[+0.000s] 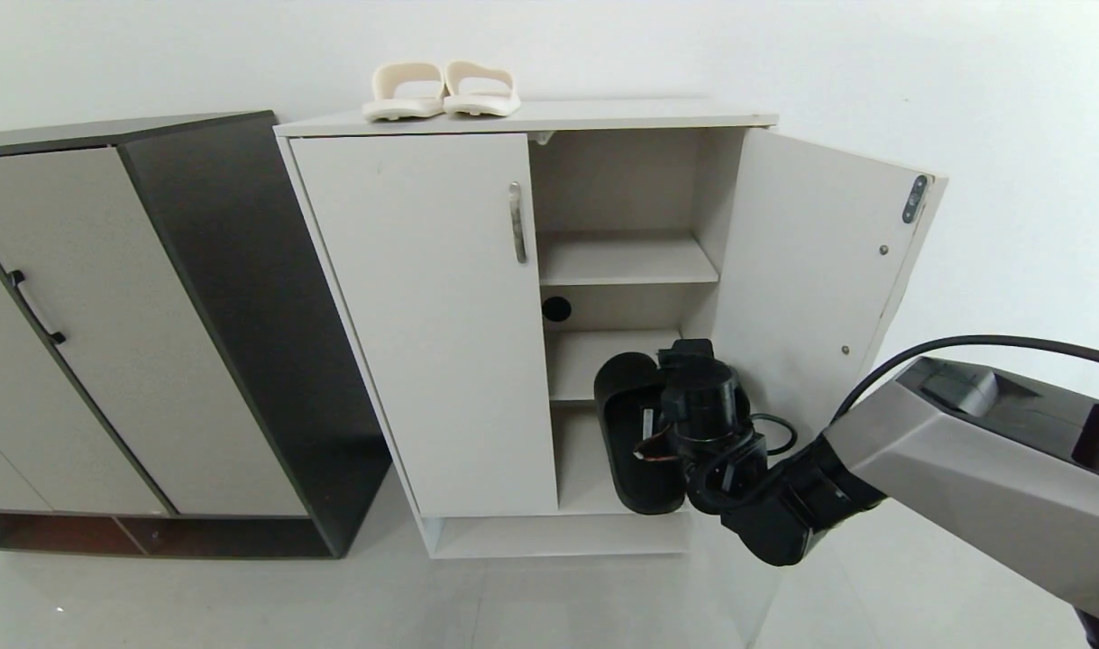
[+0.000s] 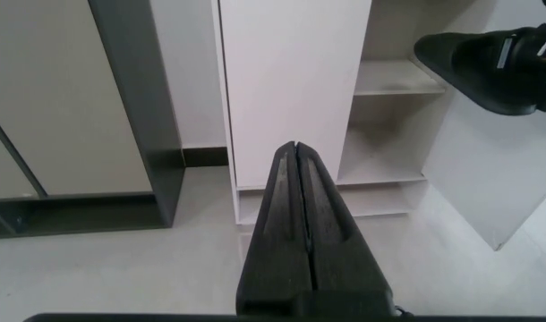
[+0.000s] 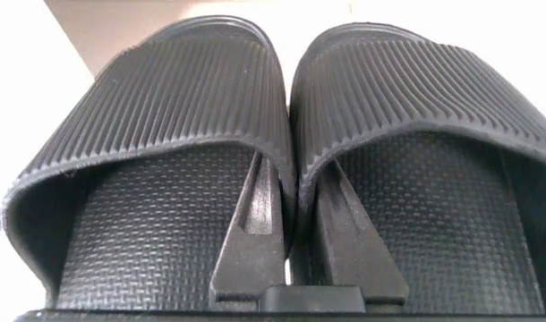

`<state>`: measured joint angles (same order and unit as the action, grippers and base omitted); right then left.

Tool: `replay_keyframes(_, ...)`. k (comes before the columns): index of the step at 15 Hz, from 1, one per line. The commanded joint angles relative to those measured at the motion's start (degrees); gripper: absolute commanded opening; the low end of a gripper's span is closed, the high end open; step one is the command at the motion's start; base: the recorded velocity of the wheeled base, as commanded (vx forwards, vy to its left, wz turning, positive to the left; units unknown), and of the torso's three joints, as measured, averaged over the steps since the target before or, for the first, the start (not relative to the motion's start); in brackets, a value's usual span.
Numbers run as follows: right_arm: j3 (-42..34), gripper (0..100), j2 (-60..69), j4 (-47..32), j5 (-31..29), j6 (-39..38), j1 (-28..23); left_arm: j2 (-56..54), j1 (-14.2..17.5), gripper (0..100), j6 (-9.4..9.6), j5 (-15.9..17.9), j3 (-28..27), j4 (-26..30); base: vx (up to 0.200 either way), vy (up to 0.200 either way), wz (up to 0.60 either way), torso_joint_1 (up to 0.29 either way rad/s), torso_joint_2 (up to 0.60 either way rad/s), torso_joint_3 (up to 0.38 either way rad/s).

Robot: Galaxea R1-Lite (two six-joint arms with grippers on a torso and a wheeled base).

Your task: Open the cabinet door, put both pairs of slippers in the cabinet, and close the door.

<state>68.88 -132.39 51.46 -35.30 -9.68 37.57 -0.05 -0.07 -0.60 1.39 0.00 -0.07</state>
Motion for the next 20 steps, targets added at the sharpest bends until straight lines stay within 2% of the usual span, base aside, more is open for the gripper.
replay_keyframes(1,0.03,0,-0.85,0.57,-0.03,0.1,-0.66,0.14,0.07,0,-0.02,0.02,0.0,-0.01,0.0,0.0,0.0,0.0,0.0,0.0)
replay_keyframes(6,-0.06,0,-3.4,5.41,-0.03,3.26,-1.89,0.14,-0.01,0,0.07,0.02,0.0,-0.01,0.0,0.0,0.0,0.0,0.0,0.0)
replay_keyframes(13,-0.5,0,-2.79,5.41,0.24,3.18,-1.27,0.14,-0.01,0,-0.02,0.02,0.0,-0.01,0.0,0.0,0.0,0.0,0.0,0.0)
replay_keyframes(17,-0.15,0,-1.82,5.23,0.5,2.74,4.44,0.14,0.07,0,-0.02,0.02,0.0,-0.01,0.0,0.0,0.0,0.0,0.0,0.0)
replay_keyframes(20,4.16,0,-4.46,3.12,1.29,2.82,6.46,0.14,-0.01,0,-0.02,0.02,0.0,-0.01,0.0,0.0,0.0,0.0,0.0,0.0)
